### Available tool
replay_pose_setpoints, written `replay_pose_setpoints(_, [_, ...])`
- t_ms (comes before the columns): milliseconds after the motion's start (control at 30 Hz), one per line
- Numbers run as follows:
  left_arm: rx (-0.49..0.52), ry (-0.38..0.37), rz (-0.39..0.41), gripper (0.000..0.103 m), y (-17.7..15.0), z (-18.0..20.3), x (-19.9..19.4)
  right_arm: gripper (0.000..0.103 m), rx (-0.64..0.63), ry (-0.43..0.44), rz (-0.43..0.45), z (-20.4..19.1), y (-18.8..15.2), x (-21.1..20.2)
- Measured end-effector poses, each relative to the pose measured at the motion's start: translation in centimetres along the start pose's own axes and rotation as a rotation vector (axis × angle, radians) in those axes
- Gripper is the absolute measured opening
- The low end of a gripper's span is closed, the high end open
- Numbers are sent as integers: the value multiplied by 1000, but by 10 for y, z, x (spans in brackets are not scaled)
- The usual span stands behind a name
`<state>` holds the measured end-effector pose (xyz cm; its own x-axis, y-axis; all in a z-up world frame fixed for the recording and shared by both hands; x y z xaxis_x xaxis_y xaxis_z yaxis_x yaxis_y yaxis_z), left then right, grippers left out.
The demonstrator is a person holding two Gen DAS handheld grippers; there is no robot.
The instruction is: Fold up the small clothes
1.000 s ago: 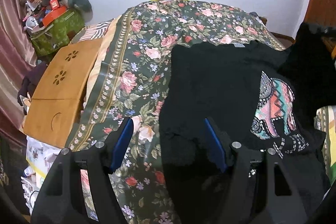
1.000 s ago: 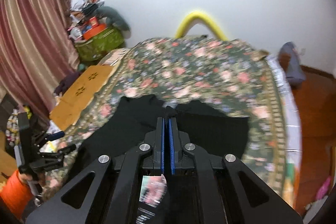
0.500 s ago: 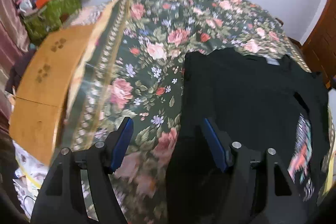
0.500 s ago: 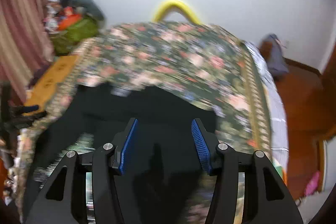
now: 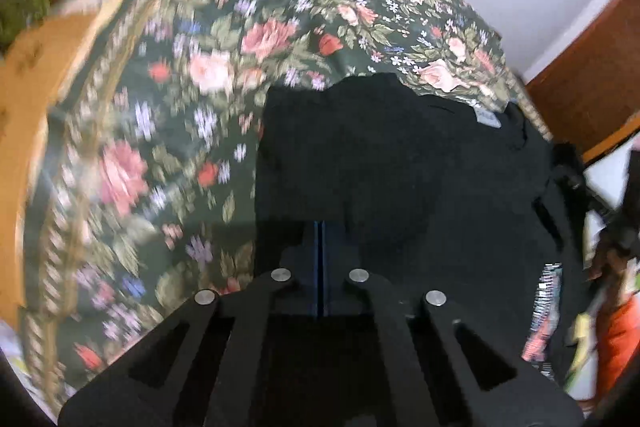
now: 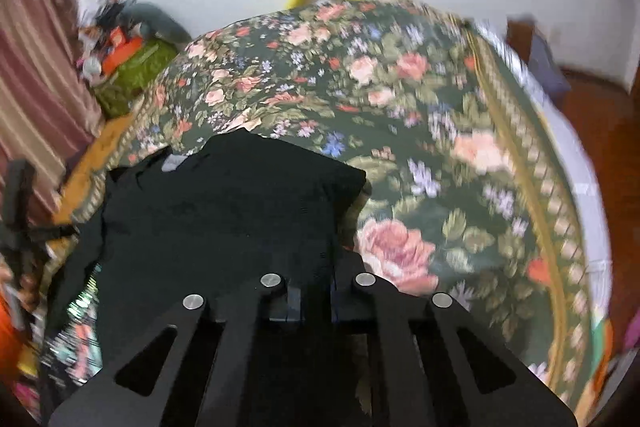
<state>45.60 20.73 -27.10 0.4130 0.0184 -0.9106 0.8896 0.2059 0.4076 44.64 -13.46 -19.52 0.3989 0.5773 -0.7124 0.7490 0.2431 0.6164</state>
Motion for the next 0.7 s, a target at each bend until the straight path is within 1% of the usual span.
replay_pose_setpoints(33, [39, 53, 19, 0, 4, 9, 0, 4, -9, -25, 16, 2, 1, -2])
replay_pose_setpoints(67, [60, 97, 35, 0, 8, 17, 2, 4, -9, -49, 28, 8, 3, -2])
replay_pose_setpoints(100, [74, 143, 46, 0, 11, 22, 4, 4, 1, -104, 48, 14, 5, -5])
replay_pose_setpoints(133, [89, 198, 58, 0, 15, 27, 6, 4, 14, -124, 53, 19, 7, -7])
replay_pose_setpoints(200, [106, 270, 72, 0, 18, 33, 8, 5, 28, -136, 30, 24, 9, -7])
replay_pose_setpoints(233, [107, 280, 74, 0, 18, 33, 7, 6, 15, -128, -2, 22, 8, -8])
replay_pose_setpoints(267, [114, 280, 79, 1, 16, 36, 4, 6, -4, -128, -16, 18, 7, -10])
replay_pose_setpoints(300, [128, 270, 86, 3, 12, 39, -2, 8, -32, -130, -32, 13, 5, -13])
replay_pose_setpoints(333, [143, 260, 92, 5, 7, 42, -7, 16, -61, -134, -46, 6, 2, -19])
replay_pose_setpoints(367, [153, 252, 96, 9, 2, 44, -14, 22, -82, -132, -44, 0, -2, -25])
replay_pose_setpoints(400, [159, 243, 99, 15, -3, 48, -19, 35, -97, -121, -34, -4, -5, -34])
replay_pose_setpoints(433, [161, 231, 106, 18, -10, 51, -27, 41, -111, -95, -12, -12, -10, -46])
replay_pose_setpoints(467, [165, 229, 120, 25, -20, 53, -38, 42, -120, -77, -1, -18, -12, -51])
replay_pose_setpoints(500, [167, 225, 131, 36, -26, 54, -47, 42, -136, -44, 6, -28, -17, -60])
replay_pose_setpoints(533, [168, 216, 137, 42, -31, 55, -53, 42, -148, -25, 3, -36, -20, -61])
replay_pose_setpoints(567, [164, 196, 146, 54, -40, 56, -61, 42, -160, -2, -4, -45, -23, -63])
replay_pose_setpoints(600, [161, 187, 151, 59, -45, 57, -65, 42, -175, 19, -13, -54, -28, -63])
replay_pose_setpoints(633, [165, 181, 156, 60, -53, 59, -69, 42, -199, 35, -29, -65, -34, -61])
replay_pose_setpoints(700, [193, 187, 151, 60, -64, 66, -71, 42, -221, 37, -50, -76, -38, -51])
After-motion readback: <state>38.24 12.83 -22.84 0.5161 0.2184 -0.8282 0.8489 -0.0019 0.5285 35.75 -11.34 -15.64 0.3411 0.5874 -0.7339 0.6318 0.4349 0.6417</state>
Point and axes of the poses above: each gripper's, at about its wrist camera, not at the fingertips, and x roughly the way its jaws point, z to its right, y to its top, the point moved 1 cm from there along x, roughly the way its jaws point, and after that the axes turned 9 degrees about y, right-handed, at the moved point
